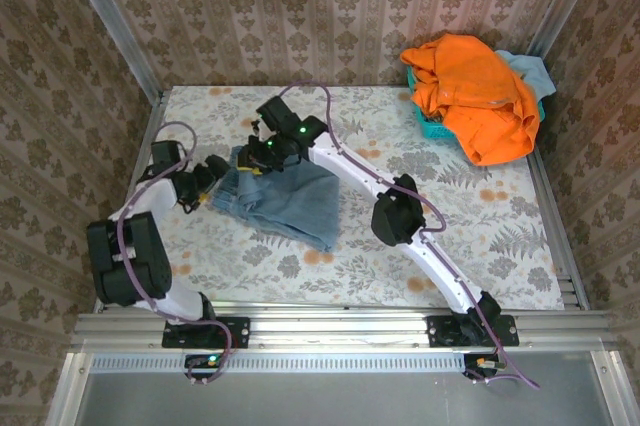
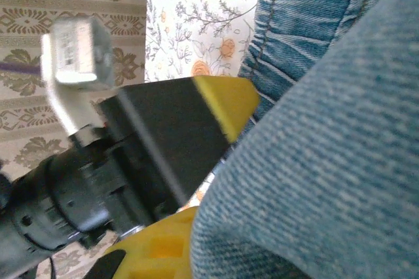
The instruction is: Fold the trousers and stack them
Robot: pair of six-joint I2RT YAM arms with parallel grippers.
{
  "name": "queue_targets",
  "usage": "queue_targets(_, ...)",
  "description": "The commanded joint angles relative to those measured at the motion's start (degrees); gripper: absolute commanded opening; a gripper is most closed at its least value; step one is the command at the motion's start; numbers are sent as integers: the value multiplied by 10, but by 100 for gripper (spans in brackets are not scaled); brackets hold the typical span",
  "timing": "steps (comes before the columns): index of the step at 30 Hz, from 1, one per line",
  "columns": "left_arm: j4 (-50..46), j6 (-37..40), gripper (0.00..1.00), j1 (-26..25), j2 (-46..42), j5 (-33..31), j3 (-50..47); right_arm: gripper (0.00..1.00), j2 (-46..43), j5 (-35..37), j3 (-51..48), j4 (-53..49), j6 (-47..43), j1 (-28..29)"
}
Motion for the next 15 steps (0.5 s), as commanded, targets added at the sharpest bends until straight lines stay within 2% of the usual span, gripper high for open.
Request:
queue_targets(1, -29, -18, 100, 31, -57, 4, 13, 47, 19, -59, 26, 64, 31, 13)
queue_targets(3, -52, -12, 100, 38, -77, 2, 30, 55, 21, -63, 35, 72, 34, 20)
queue_targets(5, -69, -9, 100, 41, -94, -1, 42, 58, 16, -65, 43, 68, 25, 22)
queue_targets(11, -96, -1, 100, 39, -119, -12, 63, 60, -27, -54, 28, 10, -20, 19)
queue_targets(15, -133, 37, 100, -6, -105, -38, 106, 59, -126, 4, -76, -10, -72, 7)
